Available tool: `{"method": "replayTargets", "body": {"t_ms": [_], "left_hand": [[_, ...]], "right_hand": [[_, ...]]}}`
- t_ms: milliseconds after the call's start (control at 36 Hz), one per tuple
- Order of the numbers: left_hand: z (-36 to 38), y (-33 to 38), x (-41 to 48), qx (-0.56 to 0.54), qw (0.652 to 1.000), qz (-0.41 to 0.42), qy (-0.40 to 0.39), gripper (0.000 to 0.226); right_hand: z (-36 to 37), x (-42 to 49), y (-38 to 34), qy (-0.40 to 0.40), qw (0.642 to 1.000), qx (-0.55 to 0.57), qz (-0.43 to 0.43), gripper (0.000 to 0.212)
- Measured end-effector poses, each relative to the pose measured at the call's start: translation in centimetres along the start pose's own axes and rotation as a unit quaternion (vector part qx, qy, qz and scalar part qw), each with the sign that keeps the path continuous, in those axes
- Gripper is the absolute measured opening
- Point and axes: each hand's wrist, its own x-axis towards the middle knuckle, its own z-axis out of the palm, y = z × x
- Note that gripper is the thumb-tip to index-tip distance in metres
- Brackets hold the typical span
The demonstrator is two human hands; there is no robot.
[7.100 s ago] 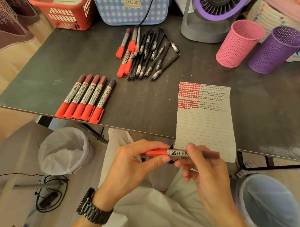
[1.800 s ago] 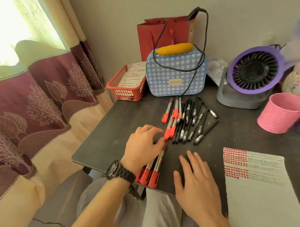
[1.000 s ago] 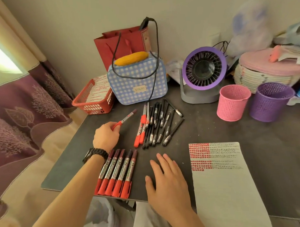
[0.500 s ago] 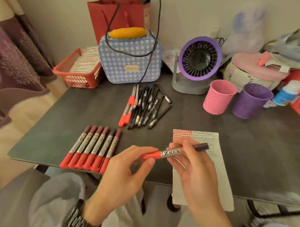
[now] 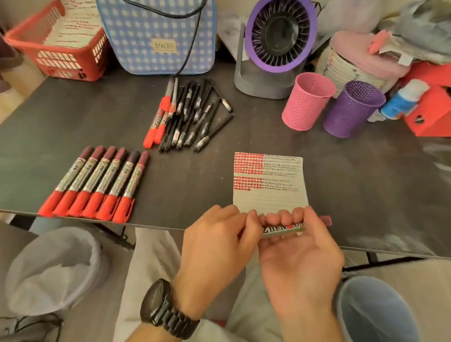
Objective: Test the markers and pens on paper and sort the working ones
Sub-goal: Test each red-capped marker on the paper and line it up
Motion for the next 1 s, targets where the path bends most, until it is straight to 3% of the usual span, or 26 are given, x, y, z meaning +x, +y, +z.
{"method": "replayTargets", "body": {"t_ms": [167, 278, 472, 556, 611, 694, 750, 889, 1000], "left_hand": [[0.1, -0.5, -0.6, 0.074, 0.991, 0.061, 0.089, 0.049], [0.0, -0.6, -1.2, 0.066, 0.994, 0.049, 0.078, 0.05], [-1.5, 0.3, -0.8, -0.056, 0.996, -0.033, -0.058, 0.059], [-2.8, -0.2, -0.4, -0.207, 0.957, -0.134, -0.151, 0.061], [-3.7, -1.3, 0.1, -0.233, 0.947, -0.175, -0.136, 0.064], [-4.6, -3.0, 1.1, -0.24, 0.955, -0.16, -0.071, 0.067], [-4.7, -3.9, 2.1, -0.267, 0.95, -0.145, -0.076, 0.067], [-2.8, -5.2, 4.5, -0.158, 0.977, -0.114, -0.084, 0.044], [-0.6, -5.6, 6.2, -0.086, 0.988, -0.04, -0.123, 0.033]], "right_hand": [[0.6, 0.6, 0.8, 0.076, 0.995, 0.046, 0.038, 0.039], [0.9, 1.0, 0.9, 0.085, 0.996, 0.002, 0.023, 0.045], [2.0, 1.0, -0.6, -0.101, 0.993, -0.052, 0.024, 0.038], [2.3, 1.3, -3.0, -0.166, 0.983, -0.079, 0.008, 0.042], [2.1, 2.0, -4.8, -0.174, 0.98, -0.093, -0.025, 0.044], [1.6, 3.7, -6.1, -0.153, 0.982, -0.096, -0.051, 0.046], [1.1, 4.9, -6.3, -0.129, 0.985, -0.103, -0.053, 0.047], [-0.4, 6.8, -6.5, -0.076, 0.969, -0.232, -0.041, 0.061], [-0.6, 7.8, -6.9, -0.06, 0.955, -0.29, -0.028, 0.071]]}}
